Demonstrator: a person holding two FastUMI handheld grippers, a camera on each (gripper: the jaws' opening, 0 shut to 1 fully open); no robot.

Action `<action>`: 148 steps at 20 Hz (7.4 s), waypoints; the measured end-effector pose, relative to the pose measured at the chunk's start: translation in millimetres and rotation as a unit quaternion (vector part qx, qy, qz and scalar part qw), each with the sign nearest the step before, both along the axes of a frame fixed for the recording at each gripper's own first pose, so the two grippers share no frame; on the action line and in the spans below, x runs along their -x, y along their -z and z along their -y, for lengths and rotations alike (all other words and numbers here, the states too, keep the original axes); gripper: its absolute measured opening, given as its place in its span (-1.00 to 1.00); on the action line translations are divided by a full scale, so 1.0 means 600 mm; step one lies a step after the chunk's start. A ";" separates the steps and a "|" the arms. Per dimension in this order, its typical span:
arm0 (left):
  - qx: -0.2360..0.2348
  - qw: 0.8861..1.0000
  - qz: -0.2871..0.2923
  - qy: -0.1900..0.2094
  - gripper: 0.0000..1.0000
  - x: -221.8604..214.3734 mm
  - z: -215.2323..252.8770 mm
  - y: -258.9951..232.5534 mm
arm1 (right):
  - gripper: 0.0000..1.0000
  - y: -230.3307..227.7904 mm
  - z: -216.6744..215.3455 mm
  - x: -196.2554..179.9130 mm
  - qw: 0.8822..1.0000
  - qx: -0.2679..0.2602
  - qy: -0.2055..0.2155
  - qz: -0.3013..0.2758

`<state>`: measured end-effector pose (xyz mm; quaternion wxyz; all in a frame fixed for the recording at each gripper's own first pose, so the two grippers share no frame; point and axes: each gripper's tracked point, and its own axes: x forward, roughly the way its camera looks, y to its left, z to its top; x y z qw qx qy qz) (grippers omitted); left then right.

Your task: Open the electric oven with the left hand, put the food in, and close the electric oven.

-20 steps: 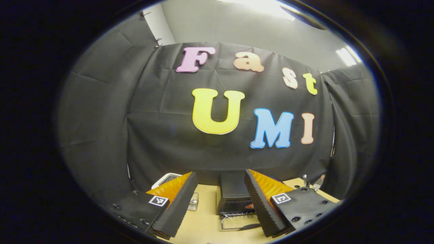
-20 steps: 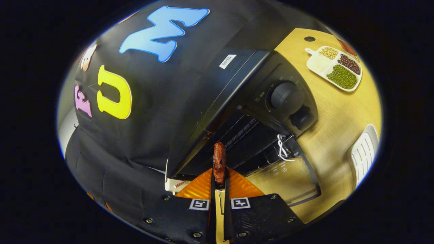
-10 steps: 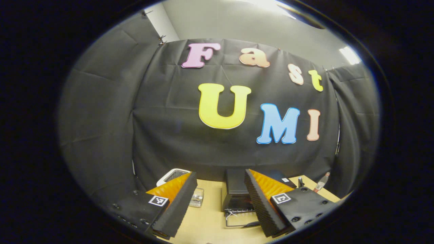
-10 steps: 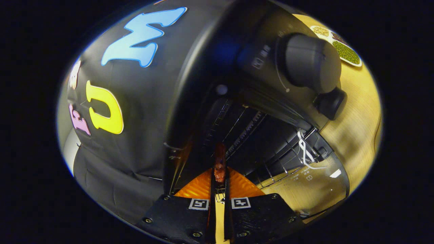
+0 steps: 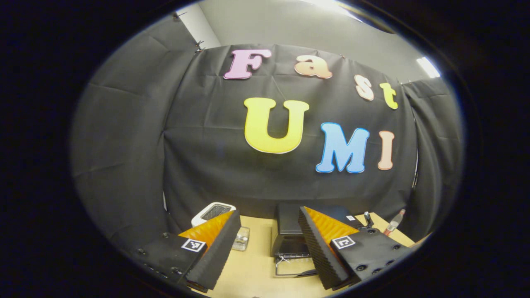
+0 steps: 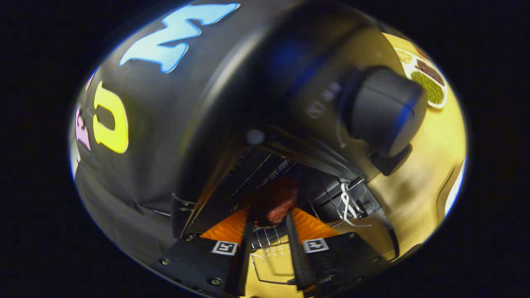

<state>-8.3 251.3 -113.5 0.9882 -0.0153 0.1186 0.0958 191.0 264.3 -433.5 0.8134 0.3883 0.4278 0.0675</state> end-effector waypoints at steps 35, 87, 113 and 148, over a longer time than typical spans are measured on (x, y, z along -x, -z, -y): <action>0.006 0.995 0.004 0.103 1.00 -0.095 0.371 0.041 | 0.93 -0.593 0.360 0.207 0.850 0.340 0.005 0.403; 0.042 0.859 -0.508 0.041 0.95 0.015 0.264 0.652 | 0.93 -0.537 0.462 0.223 0.867 0.368 0.047 0.334; 0.046 0.912 -0.404 0.059 0.97 -0.054 0.290 0.511 | 0.93 -0.544 0.466 0.241 0.867 0.360 0.020 0.345; -0.004 0.990 0.083 0.114 0.90 0.054 0.410 -0.094 | 0.92 -0.734 0.411 0.364 0.835 0.363 0.058 0.409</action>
